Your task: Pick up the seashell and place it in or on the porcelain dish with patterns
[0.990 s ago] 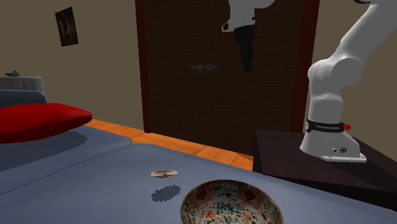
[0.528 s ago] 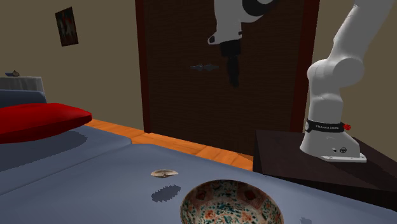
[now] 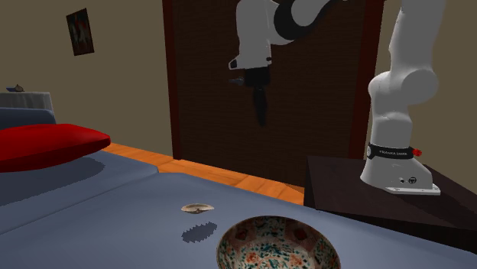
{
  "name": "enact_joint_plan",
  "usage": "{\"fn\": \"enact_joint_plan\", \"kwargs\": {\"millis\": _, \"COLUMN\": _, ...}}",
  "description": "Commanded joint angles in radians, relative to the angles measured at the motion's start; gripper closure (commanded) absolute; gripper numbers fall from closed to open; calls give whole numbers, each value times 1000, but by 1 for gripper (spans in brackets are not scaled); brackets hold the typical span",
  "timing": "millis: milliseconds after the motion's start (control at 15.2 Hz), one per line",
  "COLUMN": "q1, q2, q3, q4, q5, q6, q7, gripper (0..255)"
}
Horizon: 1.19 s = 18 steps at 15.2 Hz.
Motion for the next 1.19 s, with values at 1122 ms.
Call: {"fn": "enact_joint_plan", "kwargs": {"millis": 1122, "q1": 195, "q2": 715, "q3": 16, "q4": 560, "q5": -297, "q6": 163, "q7": 251, "gripper": 0}}
